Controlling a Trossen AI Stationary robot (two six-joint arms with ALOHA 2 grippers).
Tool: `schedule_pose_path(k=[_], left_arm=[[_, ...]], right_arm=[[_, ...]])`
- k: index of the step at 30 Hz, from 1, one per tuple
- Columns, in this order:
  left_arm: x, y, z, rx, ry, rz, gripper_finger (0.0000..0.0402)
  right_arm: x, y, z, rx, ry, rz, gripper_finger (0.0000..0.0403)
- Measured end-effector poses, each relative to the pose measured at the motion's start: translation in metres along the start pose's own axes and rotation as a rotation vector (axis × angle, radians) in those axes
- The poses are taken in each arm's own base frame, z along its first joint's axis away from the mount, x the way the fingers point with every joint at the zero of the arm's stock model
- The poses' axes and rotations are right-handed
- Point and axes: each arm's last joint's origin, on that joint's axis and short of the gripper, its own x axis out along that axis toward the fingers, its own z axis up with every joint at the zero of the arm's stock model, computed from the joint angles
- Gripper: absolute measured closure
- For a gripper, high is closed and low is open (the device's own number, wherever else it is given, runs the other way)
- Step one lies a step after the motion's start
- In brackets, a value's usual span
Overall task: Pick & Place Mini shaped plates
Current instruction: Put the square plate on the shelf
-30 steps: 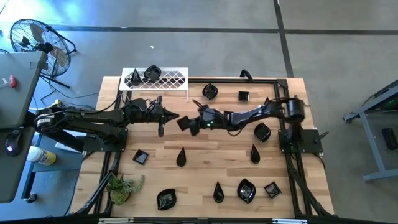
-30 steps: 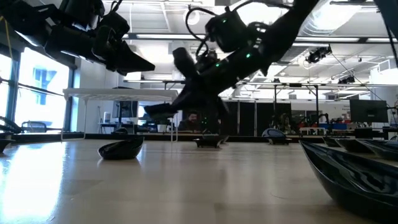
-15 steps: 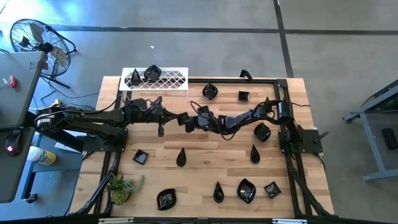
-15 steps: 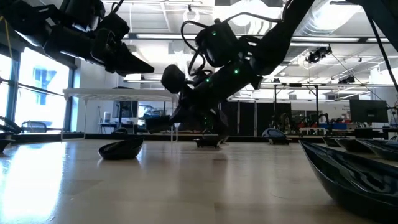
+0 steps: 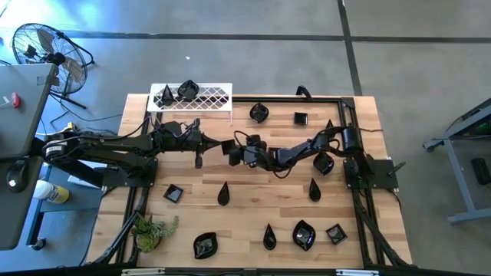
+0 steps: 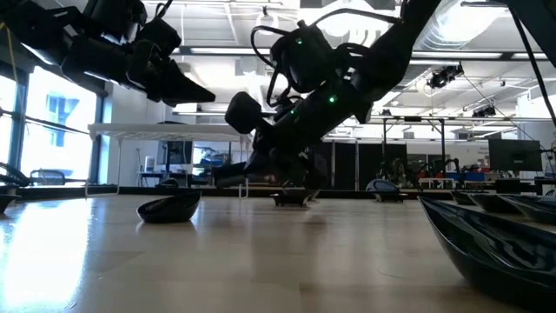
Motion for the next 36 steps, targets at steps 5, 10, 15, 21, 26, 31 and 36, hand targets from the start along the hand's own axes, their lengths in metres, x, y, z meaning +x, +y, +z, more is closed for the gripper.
schedule_pose_path(k=[5,10,15,21,26,31,36], left_arm=[[0.0,0.0,0.0,0.0,0.0,0.003,0.0401],[0.0,0.0,0.0,-0.002,0.001,0.003,0.0401],[0.0,0.0,0.0,-0.003,0.0,-0.002,0.0401],[0.0,0.0,-0.001,-0.003,0.008,-0.003,0.0401],[0.0,-0.001,-0.003,-0.003,0.031,-0.007,0.0401],[0.0,-0.001,-0.004,-0.008,0.04,-0.009,0.0401],[0.0,-0.001,-0.005,-0.009,0.053,-0.008,0.0401]], right_arm=[[0.009,-0.006,-0.011,0.02,0.012,0.024,0.0402],[0.016,-0.011,-0.018,0.045,0.019,0.042,0.0394],[0.016,-0.01,-0.017,0.025,0.012,0.054,0.0375],[0.016,-0.01,-0.017,-0.015,0.022,0.069,0.0328],[0.002,0.005,-0.006,-0.16,0.019,0.124,0.0297],[-0.023,0.017,0.007,-0.379,0.078,0.2,0.0314],[-0.05,0.002,0.016,-0.546,0.082,0.25,0.0387]])
